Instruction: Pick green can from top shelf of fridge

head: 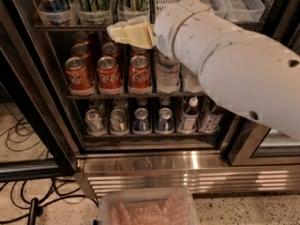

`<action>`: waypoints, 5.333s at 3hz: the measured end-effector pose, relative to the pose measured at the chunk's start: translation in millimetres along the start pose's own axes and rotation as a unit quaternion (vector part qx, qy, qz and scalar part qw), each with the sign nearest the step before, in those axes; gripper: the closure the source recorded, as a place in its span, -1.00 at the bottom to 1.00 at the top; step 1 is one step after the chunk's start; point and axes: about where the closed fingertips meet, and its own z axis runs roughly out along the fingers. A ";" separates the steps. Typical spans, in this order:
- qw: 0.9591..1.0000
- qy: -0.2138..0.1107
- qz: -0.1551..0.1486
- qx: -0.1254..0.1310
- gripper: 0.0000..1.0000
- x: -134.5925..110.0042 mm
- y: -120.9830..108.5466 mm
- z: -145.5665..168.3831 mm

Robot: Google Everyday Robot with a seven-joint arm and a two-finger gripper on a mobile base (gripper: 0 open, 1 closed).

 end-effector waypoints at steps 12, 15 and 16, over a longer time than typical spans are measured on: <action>0.998 -0.031 0.044 0.044 -0.22 6.8 1.9 88.2; 0.997 -0.038 0.045 0.057 0.32 -2.2 -6.6 93.7; 0.997 -0.038 0.045 0.057 0.79 -2.2 -6.6 93.7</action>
Offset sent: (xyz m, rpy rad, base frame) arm 0.0068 0.0030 0.0038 0.1575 -0.0597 -0.0445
